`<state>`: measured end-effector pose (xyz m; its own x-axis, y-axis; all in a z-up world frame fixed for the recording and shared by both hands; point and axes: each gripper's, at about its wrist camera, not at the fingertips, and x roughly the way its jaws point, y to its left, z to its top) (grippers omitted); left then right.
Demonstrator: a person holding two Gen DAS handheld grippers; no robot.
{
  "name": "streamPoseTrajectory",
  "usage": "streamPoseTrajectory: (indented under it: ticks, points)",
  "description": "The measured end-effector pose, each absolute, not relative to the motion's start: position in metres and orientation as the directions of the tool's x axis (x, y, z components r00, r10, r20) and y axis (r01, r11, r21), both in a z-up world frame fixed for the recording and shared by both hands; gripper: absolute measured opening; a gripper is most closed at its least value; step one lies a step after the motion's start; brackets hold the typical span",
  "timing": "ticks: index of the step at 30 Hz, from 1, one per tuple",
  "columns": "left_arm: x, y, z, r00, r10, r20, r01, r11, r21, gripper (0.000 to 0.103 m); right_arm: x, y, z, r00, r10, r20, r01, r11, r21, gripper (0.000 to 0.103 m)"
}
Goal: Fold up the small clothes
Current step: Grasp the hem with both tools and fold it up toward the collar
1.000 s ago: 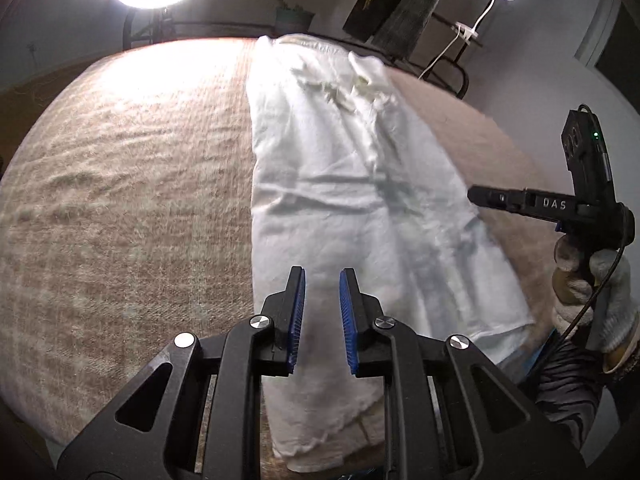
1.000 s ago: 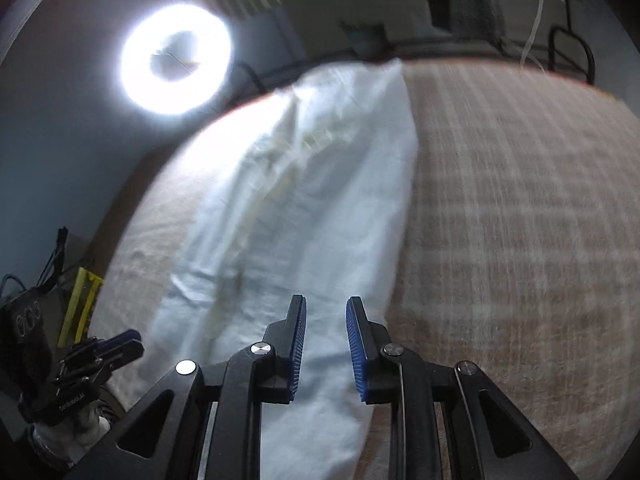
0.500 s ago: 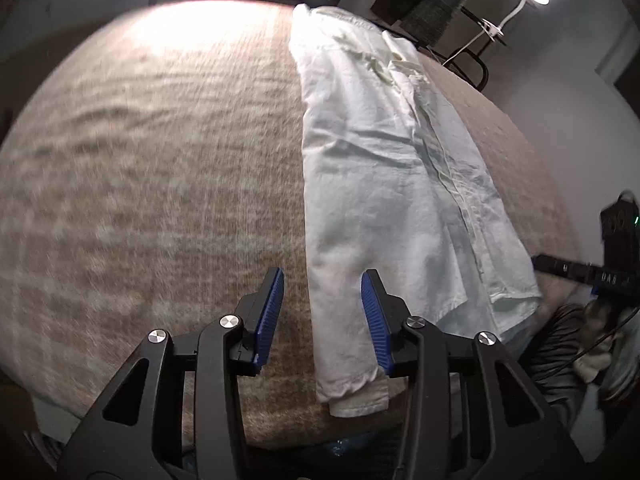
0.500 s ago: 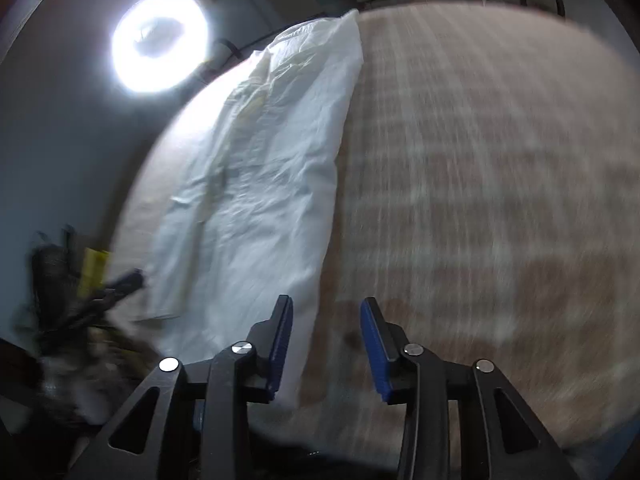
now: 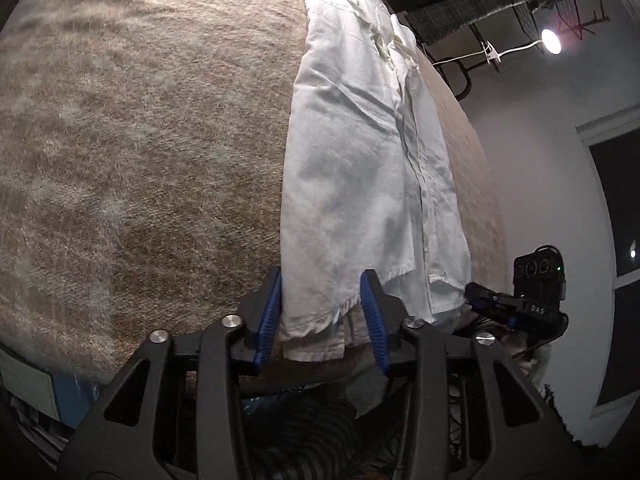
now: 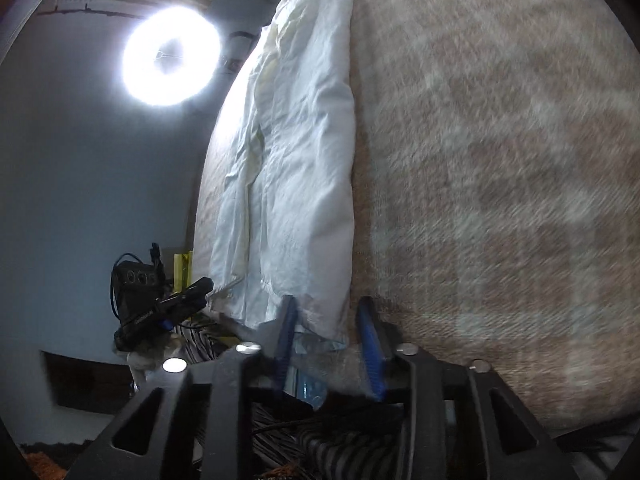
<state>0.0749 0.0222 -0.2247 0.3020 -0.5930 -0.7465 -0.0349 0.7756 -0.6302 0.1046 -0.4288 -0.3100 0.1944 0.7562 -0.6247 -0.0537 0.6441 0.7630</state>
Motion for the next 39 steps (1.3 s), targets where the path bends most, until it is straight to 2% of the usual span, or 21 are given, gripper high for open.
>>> streamPoseTrajectory:
  ticks: [2,3,8,15,23,29,39]
  points:
    - [0.074,0.022,-0.226,0.29,-0.613,-0.735,-0.041,0.76,-0.649,0.02,0.102,-0.425,-0.312,0.203,0.764,-0.612,-0.044,0.631,0.774,0.017]
    - [0.073,0.022,-0.225,0.292,-0.616,-0.732,-0.04,0.757,-0.652,0.013,0.1,-0.425,-0.312,0.21,0.761,-0.614,-0.043,0.634,0.772,0.013]
    - [0.075,0.023,-0.21,0.326,-0.65,-0.686,-0.029,0.719,-0.695,0.006,0.103,-0.428,-0.301,0.261,0.766,-0.588,-0.028,0.615,0.788,0.008]
    - [0.089,0.01,-0.179,0.36,-0.657,-0.662,0.043,0.721,-0.692,0.006,0.118,-0.431,-0.269,0.343,0.785,-0.516,-0.056,0.565,0.823,0.005]
    - [0.128,0.001,-0.151,0.419,-0.637,-0.647,0.092,0.739,-0.668,0.005,0.162,-0.425,-0.238,0.409,0.771,-0.488,-0.078,0.562,0.823,0.005]
    - [0.171,0.004,-0.146,0.459,-0.608,-0.648,0.065,0.75,-0.658,0.005,0.202,-0.427,-0.231,0.484,0.733,-0.478,-0.056,0.571,0.819,0.005]
    - [0.238,0.011,-0.17,0.485,-0.501,-0.717,-0.025,0.811,-0.584,0.005,0.274,-0.427,-0.24,0.517,0.659,-0.546,0.012,0.633,0.774,0.004]
